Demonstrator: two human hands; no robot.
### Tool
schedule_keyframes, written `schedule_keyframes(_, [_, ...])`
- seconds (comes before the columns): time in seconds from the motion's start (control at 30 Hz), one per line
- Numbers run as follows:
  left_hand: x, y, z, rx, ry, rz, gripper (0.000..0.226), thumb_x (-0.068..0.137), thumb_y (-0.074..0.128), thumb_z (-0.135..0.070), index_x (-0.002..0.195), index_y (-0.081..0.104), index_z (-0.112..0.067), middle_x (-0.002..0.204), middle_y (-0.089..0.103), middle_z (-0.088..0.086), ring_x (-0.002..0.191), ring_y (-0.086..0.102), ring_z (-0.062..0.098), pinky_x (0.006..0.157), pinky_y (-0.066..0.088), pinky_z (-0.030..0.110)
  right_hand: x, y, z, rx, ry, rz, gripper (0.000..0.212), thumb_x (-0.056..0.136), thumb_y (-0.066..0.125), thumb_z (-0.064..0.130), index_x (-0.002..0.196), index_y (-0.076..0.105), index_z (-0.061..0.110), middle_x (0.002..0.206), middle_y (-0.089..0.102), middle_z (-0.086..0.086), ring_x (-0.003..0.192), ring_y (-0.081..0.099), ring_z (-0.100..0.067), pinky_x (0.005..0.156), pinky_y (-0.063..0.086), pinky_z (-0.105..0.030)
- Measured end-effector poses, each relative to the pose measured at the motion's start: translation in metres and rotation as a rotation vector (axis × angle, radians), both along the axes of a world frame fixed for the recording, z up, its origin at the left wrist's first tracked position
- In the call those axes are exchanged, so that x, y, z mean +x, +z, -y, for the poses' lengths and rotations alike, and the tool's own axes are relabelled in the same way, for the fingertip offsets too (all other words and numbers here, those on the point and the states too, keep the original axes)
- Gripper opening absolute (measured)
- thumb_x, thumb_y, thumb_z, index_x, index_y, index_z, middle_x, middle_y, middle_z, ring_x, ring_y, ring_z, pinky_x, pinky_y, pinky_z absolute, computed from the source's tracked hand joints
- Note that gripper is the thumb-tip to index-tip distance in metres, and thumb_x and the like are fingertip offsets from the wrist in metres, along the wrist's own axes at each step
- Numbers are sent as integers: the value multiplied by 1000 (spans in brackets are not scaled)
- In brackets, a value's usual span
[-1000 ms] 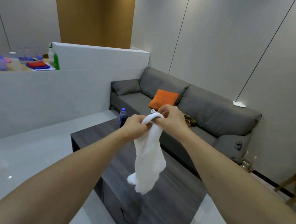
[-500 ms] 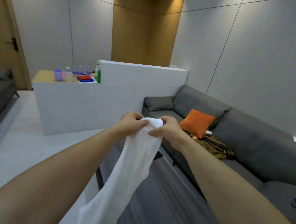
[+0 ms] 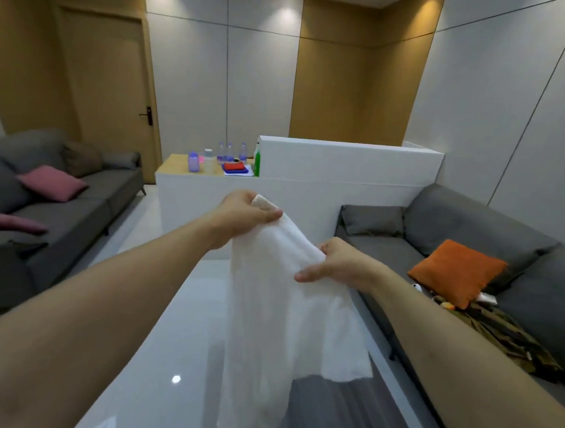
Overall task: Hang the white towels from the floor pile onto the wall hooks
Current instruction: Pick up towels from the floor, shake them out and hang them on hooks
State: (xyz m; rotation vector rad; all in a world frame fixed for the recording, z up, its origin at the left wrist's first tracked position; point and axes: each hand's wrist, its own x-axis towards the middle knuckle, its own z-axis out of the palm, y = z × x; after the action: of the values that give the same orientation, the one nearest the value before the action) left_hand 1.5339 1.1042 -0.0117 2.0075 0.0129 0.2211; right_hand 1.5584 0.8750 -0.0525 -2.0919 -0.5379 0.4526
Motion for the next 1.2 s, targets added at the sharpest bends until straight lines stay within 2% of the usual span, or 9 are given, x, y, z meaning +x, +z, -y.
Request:
schedule_keyframes(0.07, [12,-5,-5,13,15,24,16,81,75,-36,87,75,-21,88,70,-1,83,64,15,66,49,25,20,1,3,-209,24,67,19,61,89,22,69,75,13,71,74,0,69,72,-20,55,54,-24])
schedule_keyframes(0.17, [39,-15,-23,13,132,76,12,84,71,-35,82,74,-24,88,70,-1,85,63,14,71,52,28,58,-4,6,-419,-48,215,26,65,85,23,54,63,16,58,58,4,58,58,-14,50,42,-22])
schedule_keyframes(0.33, [107,-34,-74,236,256,41,15,86,68,-41,86,74,-27,88,67,-7,88,61,16,79,56,36,130,-14,9,-442,-257,369,46,63,85,33,45,46,16,54,39,-2,53,39,-17,53,27,-29])
schedule_keyframes(0.47, [172,-34,-110,455,280,47,15,88,66,-39,92,73,-26,96,69,-3,91,59,18,77,48,30,194,4,-9,-495,-389,494,30,66,83,37,57,65,14,59,58,0,60,54,-18,53,37,-29])
schedule_keyframes(0.6, [236,-10,-131,553,334,108,16,91,62,-37,95,71,-24,99,68,3,93,56,23,74,42,30,251,41,-34,-550,-474,562,19,73,80,37,76,71,20,78,67,-2,75,61,-22,68,53,-35])
schedule_keyframes(0.77, [279,27,-138,589,423,284,19,92,59,-37,99,72,-25,100,68,8,97,58,31,74,42,31,292,81,-35,-510,-597,695,21,78,75,40,80,67,21,87,65,0,83,58,-23,68,45,-31])
schedule_keyframes(0.87, [284,36,-133,608,453,351,20,92,56,-36,92,71,-24,88,68,6,91,56,30,72,42,34,297,87,-28,-440,-654,768,24,79,75,43,87,70,21,87,64,1,85,59,-23,70,45,-31])
schedule_keyframes(1.0, [265,19,-116,585,464,379,17,92,58,-32,95,72,-24,92,68,5,82,52,24,65,32,29,283,63,-9,-423,-602,759,24,78,75,43,86,71,20,86,67,-1,82,60,-23,73,52,-36])
schedule_keyframes(1.2, [190,-67,-69,620,432,167,12,87,62,-20,84,70,-28,88,70,-1,86,61,23,70,42,27,230,-34,46,-547,-419,633,16,76,75,33,88,73,22,88,68,-3,85,59,-26,66,42,-31])
